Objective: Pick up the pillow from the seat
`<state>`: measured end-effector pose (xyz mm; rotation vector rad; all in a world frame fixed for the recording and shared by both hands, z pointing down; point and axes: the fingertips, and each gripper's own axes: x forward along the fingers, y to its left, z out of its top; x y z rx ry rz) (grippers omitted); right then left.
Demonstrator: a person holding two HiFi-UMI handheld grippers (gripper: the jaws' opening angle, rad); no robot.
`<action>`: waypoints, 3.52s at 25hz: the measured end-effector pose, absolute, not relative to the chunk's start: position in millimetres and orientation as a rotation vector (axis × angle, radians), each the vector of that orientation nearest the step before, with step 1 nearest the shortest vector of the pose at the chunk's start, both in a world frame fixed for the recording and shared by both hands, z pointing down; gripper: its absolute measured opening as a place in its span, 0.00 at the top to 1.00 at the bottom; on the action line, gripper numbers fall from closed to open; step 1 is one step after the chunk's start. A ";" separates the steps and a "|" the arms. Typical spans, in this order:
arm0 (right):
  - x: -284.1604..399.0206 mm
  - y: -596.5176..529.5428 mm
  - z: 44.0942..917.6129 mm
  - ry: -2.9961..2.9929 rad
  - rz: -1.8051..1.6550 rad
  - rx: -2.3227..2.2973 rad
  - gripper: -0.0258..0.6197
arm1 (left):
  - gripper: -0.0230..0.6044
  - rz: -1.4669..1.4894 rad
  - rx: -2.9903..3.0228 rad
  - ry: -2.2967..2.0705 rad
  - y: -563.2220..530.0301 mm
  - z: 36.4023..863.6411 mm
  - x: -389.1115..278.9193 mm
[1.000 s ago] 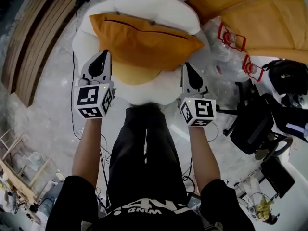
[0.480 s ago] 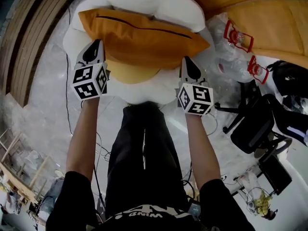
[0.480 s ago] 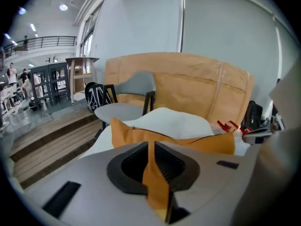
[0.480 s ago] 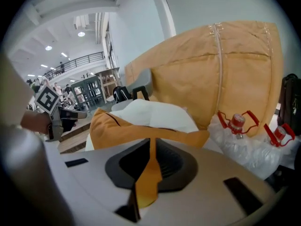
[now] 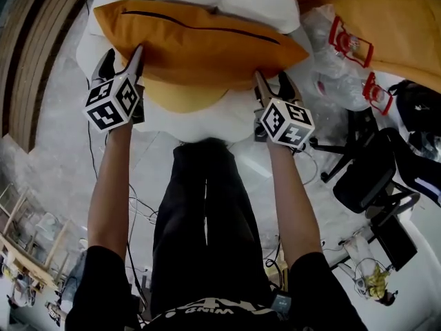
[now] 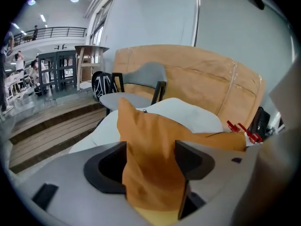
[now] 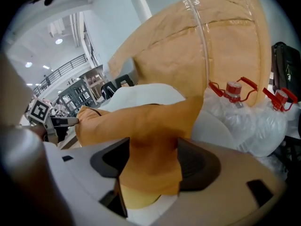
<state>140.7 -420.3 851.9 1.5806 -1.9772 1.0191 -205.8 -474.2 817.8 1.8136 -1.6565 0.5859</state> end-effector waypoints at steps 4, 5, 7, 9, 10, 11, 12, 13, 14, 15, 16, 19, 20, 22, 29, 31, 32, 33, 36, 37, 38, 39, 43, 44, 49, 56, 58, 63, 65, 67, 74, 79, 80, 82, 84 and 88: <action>141.3 -426.8 864.1 -1.955 1.027 1.600 0.49 | 0.47 0.561 1.805 -1.635 -479.1 831.5 -203.8; 140.7 -428.4 866.4 -1.952 1.027 1.605 0.49 | 0.47 0.561 1.810 -1.635 -480.2 832.9 -203.5; 140.0 -432.3 870.2 -1.951 1.017 1.610 0.49 | 0.47 0.558 1.819 -1.637 -482.9 834.5 -202.7; 140.0 -436.6 872.8 -1.954 1.009 1.609 0.49 | 0.47 0.553 1.828 -1.632 -486.1 836.1 -200.7; 139.6 -438.5 873.8 -1.955 1.004 1.606 0.50 | 0.49 0.554 1.835 -1.625 -487.8 837.1 -199.0; 138.8 -440.2 874.8 -1.957 0.995 1.600 0.50 | 0.53 0.554 1.842 -1.615 -489.3 838.1 -197.3; 137.9 -441.4 875.8 -1.959 0.982 1.591 0.54 | 0.55 0.554 1.847 -1.605 -490.6 839.0 -195.4; 136.7 -442.3 876.6 -1.966 0.966 1.578 0.58 | 0.59 0.550 1.851 -1.592 -491.2 840.1 -193.4; 135.4 -442.5 877.0 -1.976 0.952 1.563 0.65 | 0.63 0.540 1.850 -1.573 -490.8 841.5 -191.0; 133.8 -442.2 877.0 -1.990 0.943 1.546 0.74 | 0.68 0.520 1.843 -1.543 -489.1 843.6 -188.2; 131.9 -441.4 876.9 -2.005 0.940 1.531 0.83 | 0.76 0.490 1.829 -1.504 -486.0 846.8 -185.2; 127.4 -437.3 879.0 -2.037 0.939 1.512 0.89 | 0.89 0.431 1.799 -1.428 -476.8 854.0 -181.5; 126.9 -435.9 879.8 -2.040 0.939 1.512 0.89 | 0.91 0.443 1.804 -1.434 -475.7 852.6 -182.5; 126.7 -434.1 880.2 -2.041 0.944 1.513 0.90 | 0.91 0.465 1.821 -1.453 -475.4 848.1 -184.6; 126.9 -417.1 862.9 -2.067 0.950 1.517 0.90 | 0.92 0.475 1.866 -1.426 -461.5 825.8 -186.7; 127.6 -411.2 853.8 -2.076 0.945 1.518 0.90 | 0.92 0.472 1.875 -1.420 -455.4 815.0 -186.5; 128.9 -408.9 847.7 -2.081 0.936 1.521 0.90 | 0.92 0.467 1.876 -1.416 -453.0 809.2 -185.7; 131.1 -407.4 840.1 -2.084 0.925 1.528 0.90 | 0.92 0.462 1.879 -1.412 -451.4 802.5 -184.1; 136.7 -405.9 806.5 -2.098 0.903 1.559 0.90 | 0.92 0.461 1.904 -1.405 -447.7 771.7 -179.8; 136.7 -405.1 791.9 -2.105 0.900 1.568 0.90 | 0.92 0.461 1.911 -1.407 -445.8 757.9 -180.2; 136.0 -404.3 775.6 -2.114 0.896 1.574 0.90 | 0.92 0.459 1.917 -1.411 -443.7 742.8 -181.6; 135.3 -403.4 757.8 -2.126 0.888 1.579 0.90 | 0.92 0.457 1.924 -1.414 -442.0 726.7 -182.9; 136.0 -398.8 675.9 -2.189 0.832 1.605 0.90 | 0.92 0.427 1.980 -1.426 -436.7 651.7 -183.8; 134.9 -396.8 654.5 -2.210 0.823 1.612 0.90 | 0.92 0.416 1.995 -1.432 -434.2 630.0 -185.1; 126.3 -376.9 542.6 -2.316 0.763 1.638 0.90 | 0.92 0.335 2.067 -1.498 -409.8 509.5 -194.5; 135.5 -336.4 440.5 -2.402 0.747 1.705 0.90 | 0.92 0.264 2.139 -1.555 -361.0 396.5 -186.0; 140.2 -333.0 423.8 -2.418 0.729 1.710 0.90 | 0.92 0.252 2.163 -1.570 -352.4 375.8 -182.9; 151.1 -300.9 372.2 -2.500 0.657 1.673 0.90 | 0.92 0.172 2.192 -1.556 -307.6 336.2 -173.7; 149.9 -285.6 345.0 -2.541 0.597 1.653 0.90 | 0.92 0.122 2.220 -1.556 -286.7 316.7 -175.2; 148.9 -266.7 317.9 -2.580 0.541 1.644 0.90 | 0.92 0.083 2.249 -1.571 -263.6 294.8 -175.8; 156.8 -216.1 245.8 -2.678 0.441 1.713 0.90 | 0.92 -0.028 2.355 -1.629 -204.3 226.7 -168.0; 155.2 -201.0 232.5 -2.699 0.407 1.729 0.90 | 0.92 -0.054 2.375 -1.614 -185.7 216.9 -170.4; 156.1 -199.9 233.1 -2.696 0.399 1.731 0.90 | 0.92 -0.051 2.378 -1.612 -184.3 217.1 -169.2; 157.8 -198.1 236.0 -2.688 0.394 1.734 0.90 | 0.92 -0.045 2.381 -1.609 -182.6 218.2 -167.5; 158.9 -196.2 238.5 -2.684 0.406 1.730 0.90 | 0.92 -0.042 2.378 -1.607 -180.6 218.1 -166.6; 158.1 -198.1 239.7 -2.694 0.413 1.698 0.90 | 0.92 -0.042 2.368 -1.622 -179.2 214.3 -168.0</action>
